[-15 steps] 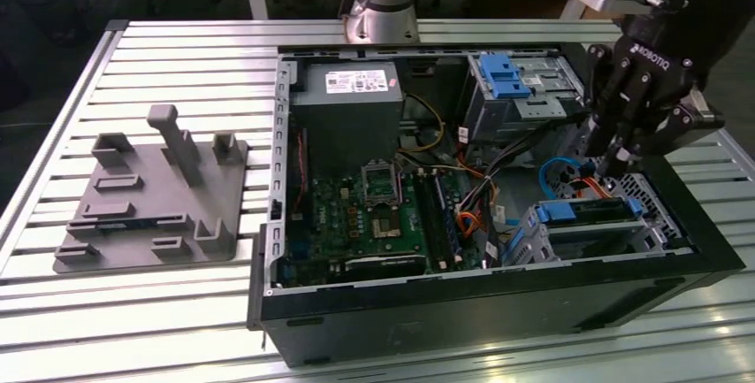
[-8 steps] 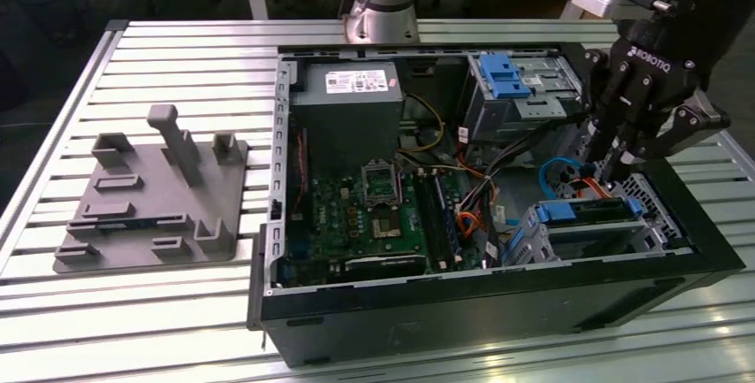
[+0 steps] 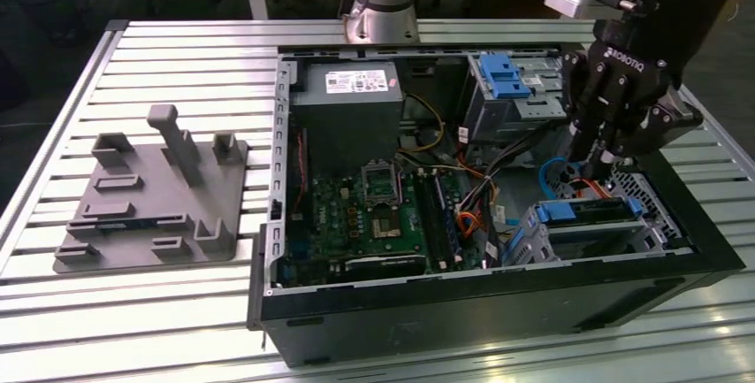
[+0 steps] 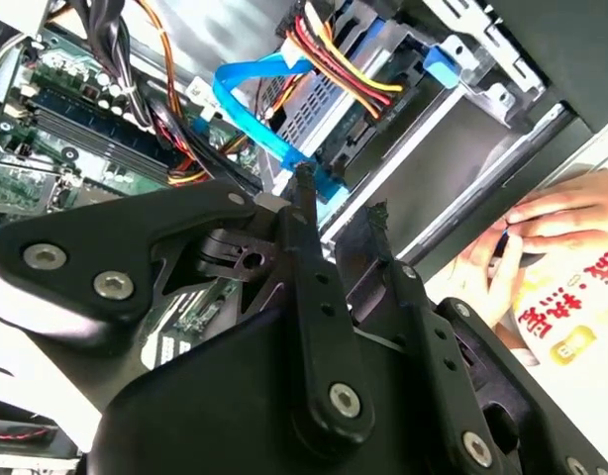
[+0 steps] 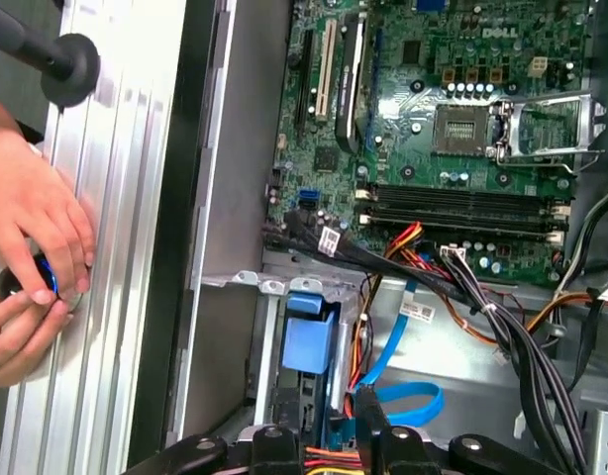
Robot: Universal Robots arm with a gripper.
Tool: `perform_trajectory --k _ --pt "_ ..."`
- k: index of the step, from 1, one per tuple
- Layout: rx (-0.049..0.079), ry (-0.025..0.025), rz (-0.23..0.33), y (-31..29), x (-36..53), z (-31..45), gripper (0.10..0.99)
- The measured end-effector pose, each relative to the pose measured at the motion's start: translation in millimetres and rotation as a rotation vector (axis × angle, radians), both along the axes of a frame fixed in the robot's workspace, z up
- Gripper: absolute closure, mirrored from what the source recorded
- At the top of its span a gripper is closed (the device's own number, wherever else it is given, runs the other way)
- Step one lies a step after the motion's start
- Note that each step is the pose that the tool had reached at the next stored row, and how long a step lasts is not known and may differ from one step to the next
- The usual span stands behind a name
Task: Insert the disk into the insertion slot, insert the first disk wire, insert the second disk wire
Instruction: 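Insert the second disk wire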
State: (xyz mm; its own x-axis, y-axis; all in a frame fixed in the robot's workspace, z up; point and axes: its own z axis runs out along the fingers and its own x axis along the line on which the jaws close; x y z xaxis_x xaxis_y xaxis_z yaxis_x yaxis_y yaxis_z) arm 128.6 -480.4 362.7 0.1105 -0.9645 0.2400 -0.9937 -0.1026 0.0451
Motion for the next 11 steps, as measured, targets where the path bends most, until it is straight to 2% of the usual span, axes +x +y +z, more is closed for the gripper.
perform_trajectory --k 6,7,8,9,11 --pt "0.0 -0.0005 -0.004 0.0 4.1 -0.4 0.725" --pt "0.0 -0.0018 -0.005 0.0 4.1 -0.8 0.725" --pt "0.0 -0.0054 -0.005 0.0 4.1 -1.1 0.725" --pt "0.0 -0.0113 -0.005 0.0 4.1 -1.6 0.725" --pt "0.001 -0.0269 -0.005 0.0 4.0 -2.6 0.725"
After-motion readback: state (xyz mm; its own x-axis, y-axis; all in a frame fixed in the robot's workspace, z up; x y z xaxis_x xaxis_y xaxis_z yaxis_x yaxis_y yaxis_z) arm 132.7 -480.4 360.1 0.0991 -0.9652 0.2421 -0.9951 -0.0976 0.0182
